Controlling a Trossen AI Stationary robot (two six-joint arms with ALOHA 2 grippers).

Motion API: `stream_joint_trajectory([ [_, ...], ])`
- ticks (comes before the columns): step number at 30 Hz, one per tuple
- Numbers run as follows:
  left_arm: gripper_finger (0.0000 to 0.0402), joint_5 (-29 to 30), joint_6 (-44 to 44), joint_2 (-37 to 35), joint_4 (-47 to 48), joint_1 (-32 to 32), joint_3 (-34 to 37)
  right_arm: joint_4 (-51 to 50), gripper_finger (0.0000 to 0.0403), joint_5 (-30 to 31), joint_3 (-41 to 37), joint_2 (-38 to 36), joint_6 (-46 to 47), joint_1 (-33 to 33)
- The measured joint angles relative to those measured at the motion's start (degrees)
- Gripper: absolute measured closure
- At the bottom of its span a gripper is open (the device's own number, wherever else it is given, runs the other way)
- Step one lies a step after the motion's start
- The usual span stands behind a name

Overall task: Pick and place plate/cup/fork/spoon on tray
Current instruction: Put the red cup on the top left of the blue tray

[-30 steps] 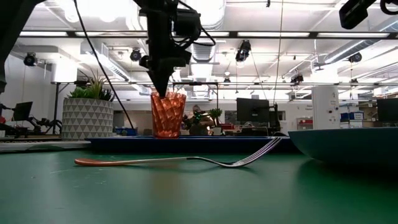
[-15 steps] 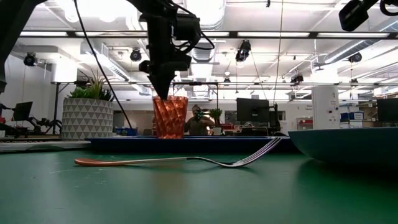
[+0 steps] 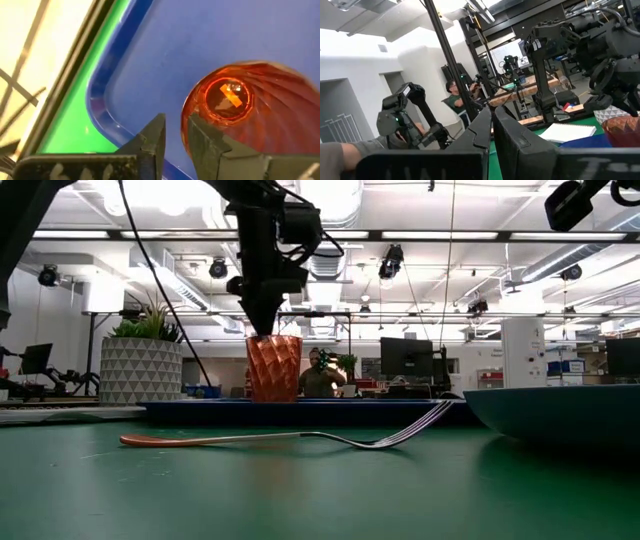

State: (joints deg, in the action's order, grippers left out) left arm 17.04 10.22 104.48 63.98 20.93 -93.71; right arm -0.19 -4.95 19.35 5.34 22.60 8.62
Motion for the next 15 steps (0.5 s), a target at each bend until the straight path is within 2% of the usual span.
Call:
stream_joint_trajectory([
  [8, 0.0341, -3.3, 2.2, -4.6, -0.5, -3.4, -2.0, 0.0, 0.0394, 0.0, 0.0, 0.0, 0.0, 0.0],
  [15, 0.0369, -3.3, 2.9, -5.2, -2.3, -8.6, 2.6, 0.0, 0.0394, 0.0, 0.0, 0.0, -0.1, 0.0],
])
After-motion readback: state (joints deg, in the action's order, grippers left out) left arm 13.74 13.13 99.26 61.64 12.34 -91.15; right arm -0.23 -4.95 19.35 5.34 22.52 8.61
